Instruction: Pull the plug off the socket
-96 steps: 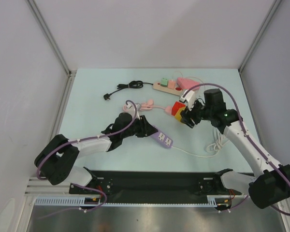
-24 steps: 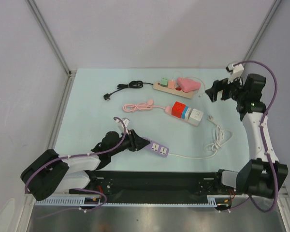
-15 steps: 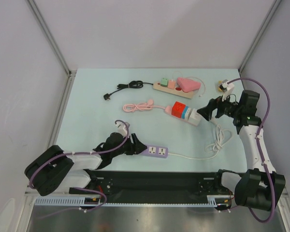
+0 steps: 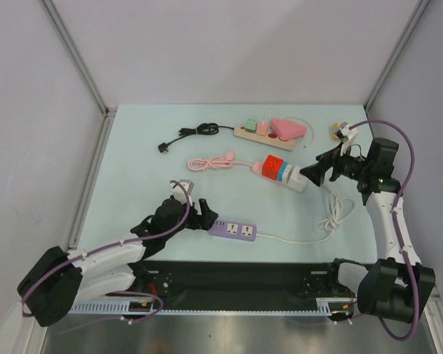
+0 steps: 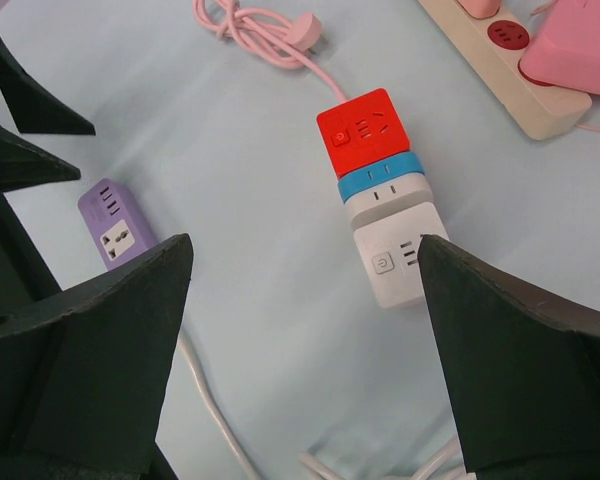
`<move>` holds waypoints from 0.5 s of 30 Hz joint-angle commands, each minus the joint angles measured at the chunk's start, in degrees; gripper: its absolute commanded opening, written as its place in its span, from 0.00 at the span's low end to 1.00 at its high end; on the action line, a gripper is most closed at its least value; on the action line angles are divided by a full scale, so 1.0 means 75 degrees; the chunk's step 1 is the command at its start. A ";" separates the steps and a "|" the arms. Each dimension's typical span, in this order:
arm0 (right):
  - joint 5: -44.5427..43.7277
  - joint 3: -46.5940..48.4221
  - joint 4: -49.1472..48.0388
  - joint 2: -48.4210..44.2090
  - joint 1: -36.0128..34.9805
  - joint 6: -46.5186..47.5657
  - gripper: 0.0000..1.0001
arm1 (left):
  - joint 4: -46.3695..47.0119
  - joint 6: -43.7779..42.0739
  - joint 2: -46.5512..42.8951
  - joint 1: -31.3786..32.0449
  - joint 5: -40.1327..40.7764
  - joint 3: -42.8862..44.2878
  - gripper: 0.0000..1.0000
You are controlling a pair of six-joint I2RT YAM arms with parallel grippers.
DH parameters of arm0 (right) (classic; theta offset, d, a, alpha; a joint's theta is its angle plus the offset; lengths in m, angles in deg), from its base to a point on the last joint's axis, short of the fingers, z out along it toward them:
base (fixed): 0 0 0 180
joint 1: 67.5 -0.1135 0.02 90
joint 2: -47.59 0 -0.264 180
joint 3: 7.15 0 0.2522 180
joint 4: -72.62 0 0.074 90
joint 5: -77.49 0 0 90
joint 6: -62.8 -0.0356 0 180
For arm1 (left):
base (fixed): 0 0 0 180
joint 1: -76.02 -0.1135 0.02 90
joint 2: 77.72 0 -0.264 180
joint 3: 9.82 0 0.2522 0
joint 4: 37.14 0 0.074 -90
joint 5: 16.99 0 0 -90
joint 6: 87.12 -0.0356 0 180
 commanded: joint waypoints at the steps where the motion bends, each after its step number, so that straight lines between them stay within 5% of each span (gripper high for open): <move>1: 0.0350 0.0081 0.0033 -0.0127 0.0045 0.0299 1.00 | 0.0023 -0.1743 -0.0656 0.0037 0.0158 0.0410 0.92; 5: 0.0397 0.0116 0.0232 -0.0162 0.0045 0.0533 1.00 | 0.0551 -0.2904 -0.0739 0.0037 -0.0556 0.0632 0.98; 15: -0.1336 0.0573 0.1486 0.0599 -0.0528 0.2138 1.00 | -0.0162 -0.3046 0.0503 0.0049 -0.0886 0.2284 1.00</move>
